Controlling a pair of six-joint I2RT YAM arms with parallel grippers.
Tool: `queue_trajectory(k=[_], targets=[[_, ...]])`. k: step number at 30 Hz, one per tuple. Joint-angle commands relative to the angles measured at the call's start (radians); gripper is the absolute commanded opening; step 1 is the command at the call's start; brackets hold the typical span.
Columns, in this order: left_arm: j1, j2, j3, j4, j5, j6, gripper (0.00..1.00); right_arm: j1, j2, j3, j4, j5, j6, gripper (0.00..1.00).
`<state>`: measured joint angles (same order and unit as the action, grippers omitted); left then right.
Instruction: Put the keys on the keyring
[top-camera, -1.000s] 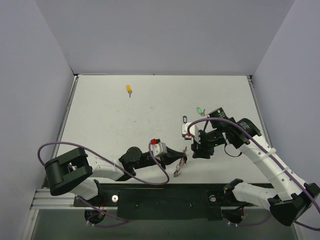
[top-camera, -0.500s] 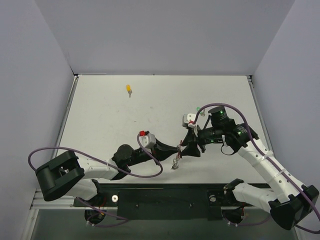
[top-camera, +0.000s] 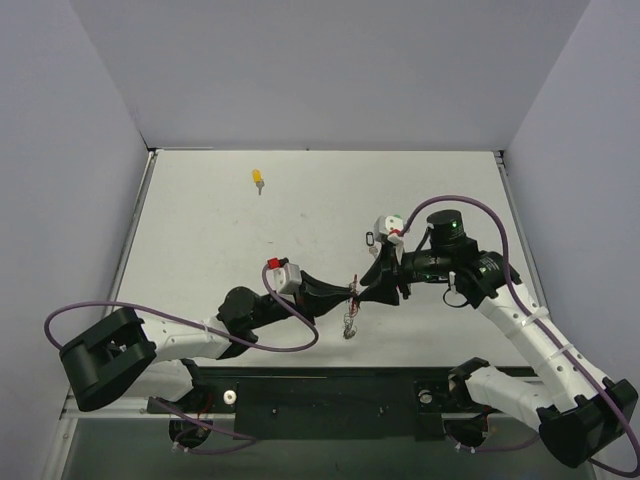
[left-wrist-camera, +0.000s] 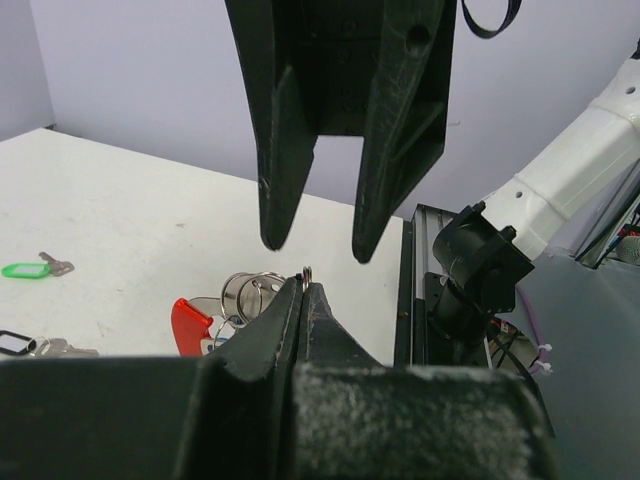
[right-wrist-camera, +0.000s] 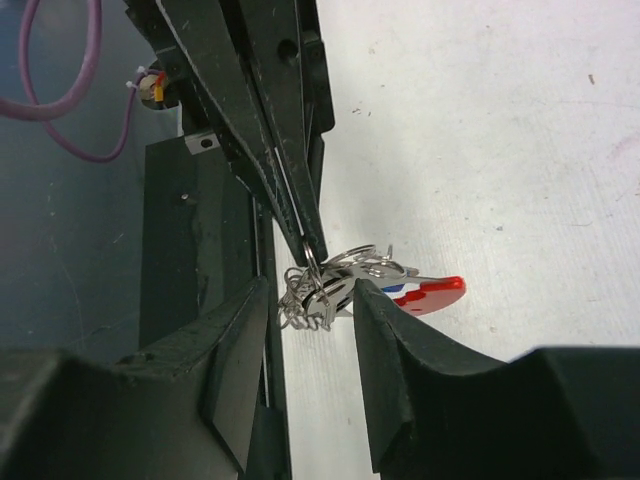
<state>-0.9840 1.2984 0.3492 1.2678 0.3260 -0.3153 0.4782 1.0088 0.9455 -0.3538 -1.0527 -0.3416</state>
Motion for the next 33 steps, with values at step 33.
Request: queue_trajectory(k=[33], targets=[[0.007,-0.080,0.048,0.263,0.041,0.022,0.00,-0.010,-0.042,-0.074,0.105,-0.096,0.039,0.00]])
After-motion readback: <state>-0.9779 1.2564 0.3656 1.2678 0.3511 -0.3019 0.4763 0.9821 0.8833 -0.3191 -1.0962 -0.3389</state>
